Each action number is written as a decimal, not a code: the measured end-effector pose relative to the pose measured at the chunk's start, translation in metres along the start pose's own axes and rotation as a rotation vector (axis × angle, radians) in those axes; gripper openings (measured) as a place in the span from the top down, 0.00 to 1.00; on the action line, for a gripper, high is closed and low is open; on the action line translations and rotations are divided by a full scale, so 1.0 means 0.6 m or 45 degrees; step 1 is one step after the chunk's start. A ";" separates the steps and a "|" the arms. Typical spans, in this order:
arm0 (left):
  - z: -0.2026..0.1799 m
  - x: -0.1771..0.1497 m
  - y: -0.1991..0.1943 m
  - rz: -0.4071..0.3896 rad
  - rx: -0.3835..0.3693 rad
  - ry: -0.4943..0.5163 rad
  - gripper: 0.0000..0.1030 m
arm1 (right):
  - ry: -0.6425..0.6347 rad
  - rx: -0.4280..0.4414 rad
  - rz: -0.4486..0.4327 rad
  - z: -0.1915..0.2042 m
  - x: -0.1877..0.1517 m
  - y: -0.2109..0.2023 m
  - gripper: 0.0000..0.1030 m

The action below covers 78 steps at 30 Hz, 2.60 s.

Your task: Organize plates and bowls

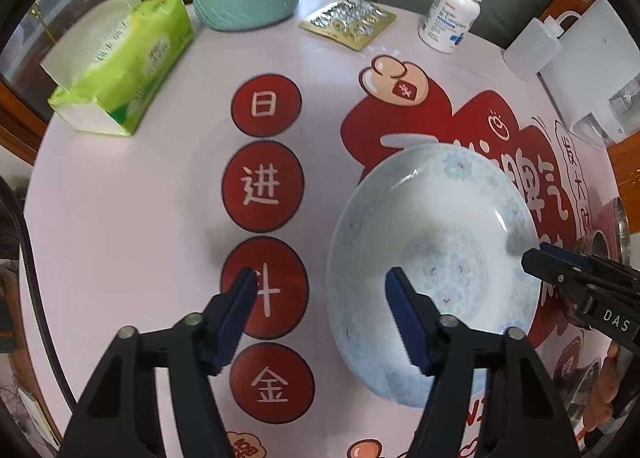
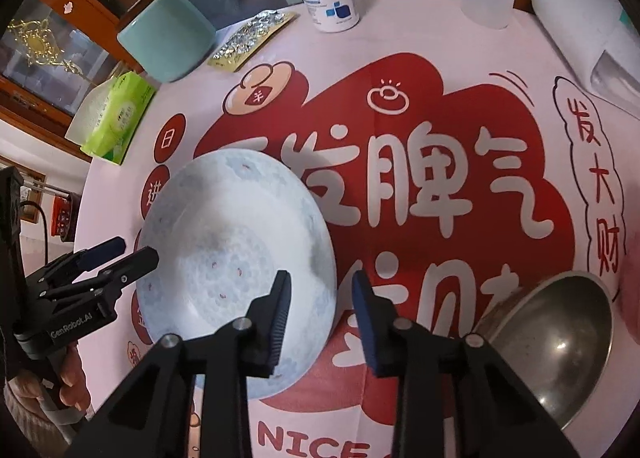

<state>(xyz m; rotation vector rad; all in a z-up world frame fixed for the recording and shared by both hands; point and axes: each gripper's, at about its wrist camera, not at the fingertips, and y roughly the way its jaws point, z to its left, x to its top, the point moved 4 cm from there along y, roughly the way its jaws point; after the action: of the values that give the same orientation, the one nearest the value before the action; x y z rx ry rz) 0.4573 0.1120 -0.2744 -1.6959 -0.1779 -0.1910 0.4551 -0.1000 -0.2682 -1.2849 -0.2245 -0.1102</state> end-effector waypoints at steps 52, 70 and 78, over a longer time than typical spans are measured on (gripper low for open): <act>-0.033 -0.181 -0.177 0.039 -0.161 0.023 0.86 | -0.057 0.095 0.024 0.037 -0.169 -0.144 0.93; -0.046 -0.418 -0.286 0.035 -0.129 0.050 0.86 | -0.184 0.137 0.015 0.077 -0.364 -0.230 0.93; -0.013 -0.552 -0.269 0.010 -0.117 -0.010 0.86 | -0.272 0.155 0.070 0.103 -0.481 -0.195 0.93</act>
<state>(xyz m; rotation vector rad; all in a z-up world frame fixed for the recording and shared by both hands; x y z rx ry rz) 0.0979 0.1235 -0.1936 -1.7887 -0.1707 -0.1893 0.1437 -0.0861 -0.2075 -1.1801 -0.3728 0.0872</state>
